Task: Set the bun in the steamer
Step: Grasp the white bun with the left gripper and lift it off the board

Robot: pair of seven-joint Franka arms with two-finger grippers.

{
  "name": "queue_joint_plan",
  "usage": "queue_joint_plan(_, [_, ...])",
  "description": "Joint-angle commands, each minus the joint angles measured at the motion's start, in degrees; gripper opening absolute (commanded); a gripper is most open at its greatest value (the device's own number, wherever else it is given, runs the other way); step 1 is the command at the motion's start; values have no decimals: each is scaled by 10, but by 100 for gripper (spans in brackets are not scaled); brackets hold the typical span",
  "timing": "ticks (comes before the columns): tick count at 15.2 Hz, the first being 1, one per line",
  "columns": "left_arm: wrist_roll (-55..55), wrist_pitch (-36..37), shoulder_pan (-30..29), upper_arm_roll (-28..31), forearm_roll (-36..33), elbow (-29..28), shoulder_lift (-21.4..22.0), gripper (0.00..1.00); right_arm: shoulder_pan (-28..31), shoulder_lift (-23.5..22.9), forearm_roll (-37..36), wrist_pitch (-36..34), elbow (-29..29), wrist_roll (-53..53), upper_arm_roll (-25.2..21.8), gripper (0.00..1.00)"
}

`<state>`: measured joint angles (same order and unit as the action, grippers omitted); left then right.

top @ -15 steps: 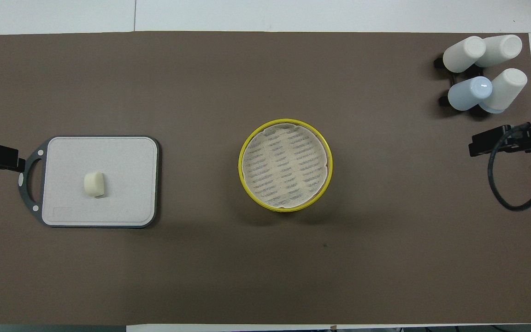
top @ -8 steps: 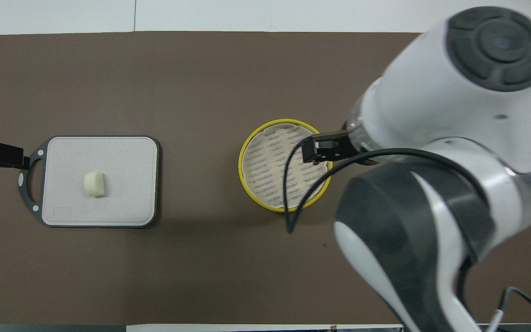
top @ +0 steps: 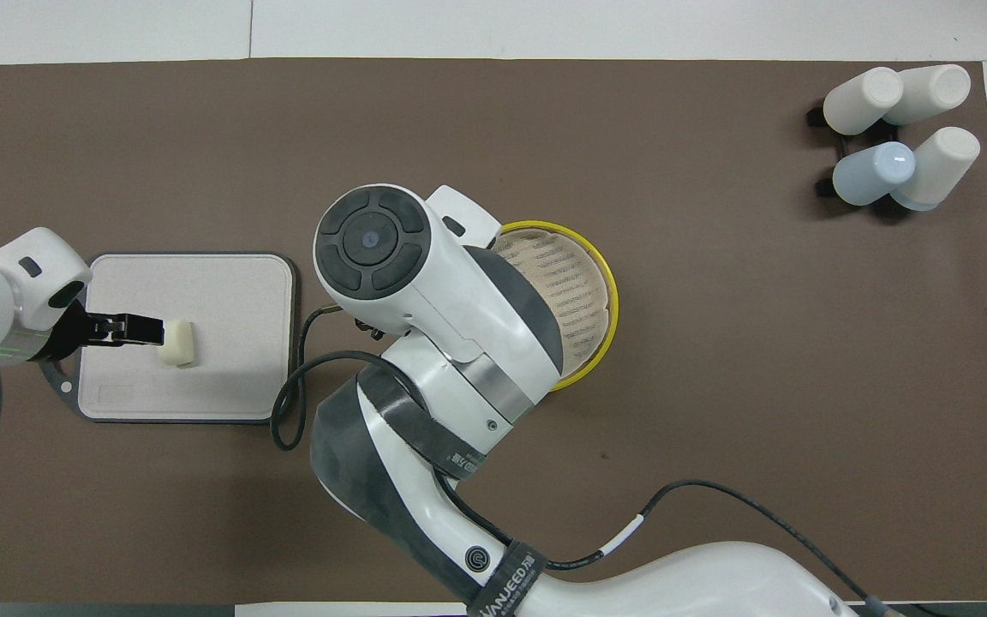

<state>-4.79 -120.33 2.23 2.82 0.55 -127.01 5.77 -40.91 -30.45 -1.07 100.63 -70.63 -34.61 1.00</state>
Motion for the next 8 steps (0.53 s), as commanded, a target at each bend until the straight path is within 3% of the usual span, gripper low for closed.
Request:
queue_joint_plan(1, [-15, -64, -12, -2, 5, -27, -41, 100, 0, 35, -4, 66, -82, -5, 1, 100])
queue_joint_plan(3, [-9, -110, -12, -3, 5, -44, -68, 100, -11, 60, -4, 109, -150, -4, 1, 98])
queue_joint_plan(5, [-8, -168, -13, -3, 5, -82, -70, 100, -8, 66, -4, 130, -173, -3, 1, 78])
queue_joint_plan(8, [20, -180, -15, -3, 6, -92, -74, 100, 7, 76, -3, 181, -212, 1, 1, 77])
